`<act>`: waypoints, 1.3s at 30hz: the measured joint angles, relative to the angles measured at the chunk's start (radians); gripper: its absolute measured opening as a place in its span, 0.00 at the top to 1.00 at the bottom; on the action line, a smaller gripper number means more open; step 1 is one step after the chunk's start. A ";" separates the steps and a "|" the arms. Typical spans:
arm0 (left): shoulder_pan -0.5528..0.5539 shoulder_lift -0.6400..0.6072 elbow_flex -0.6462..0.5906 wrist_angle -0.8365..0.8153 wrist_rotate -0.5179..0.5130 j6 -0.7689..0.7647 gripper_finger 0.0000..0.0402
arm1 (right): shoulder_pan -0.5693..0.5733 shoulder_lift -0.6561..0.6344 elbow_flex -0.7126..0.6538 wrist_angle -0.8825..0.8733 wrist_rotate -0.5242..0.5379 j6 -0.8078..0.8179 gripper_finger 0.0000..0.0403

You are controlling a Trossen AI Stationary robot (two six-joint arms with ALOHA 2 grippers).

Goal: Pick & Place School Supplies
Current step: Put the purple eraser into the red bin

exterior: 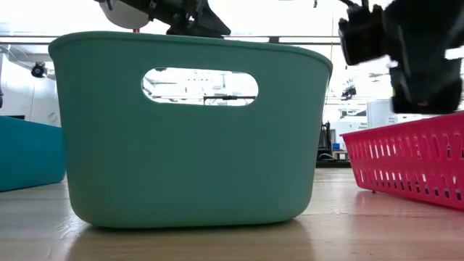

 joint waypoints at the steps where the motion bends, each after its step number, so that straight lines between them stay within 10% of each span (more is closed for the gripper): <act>1: 0.000 0.000 0.000 -0.009 0.000 -0.003 0.57 | -0.009 -0.005 0.000 0.015 0.000 -0.029 0.72; 18: 0.001 0.000 0.000 -0.422 0.001 -0.272 0.57 | -0.284 -0.151 0.000 0.028 0.014 -0.363 0.76; 31: 0.002 0.029 0.001 -0.532 0.064 -0.505 0.57 | -0.332 -0.315 0.000 0.053 0.547 -0.606 0.79; 39: 0.022 0.149 0.001 -0.606 0.152 -0.561 0.57 | -0.332 -0.443 0.000 0.096 0.701 -0.713 0.81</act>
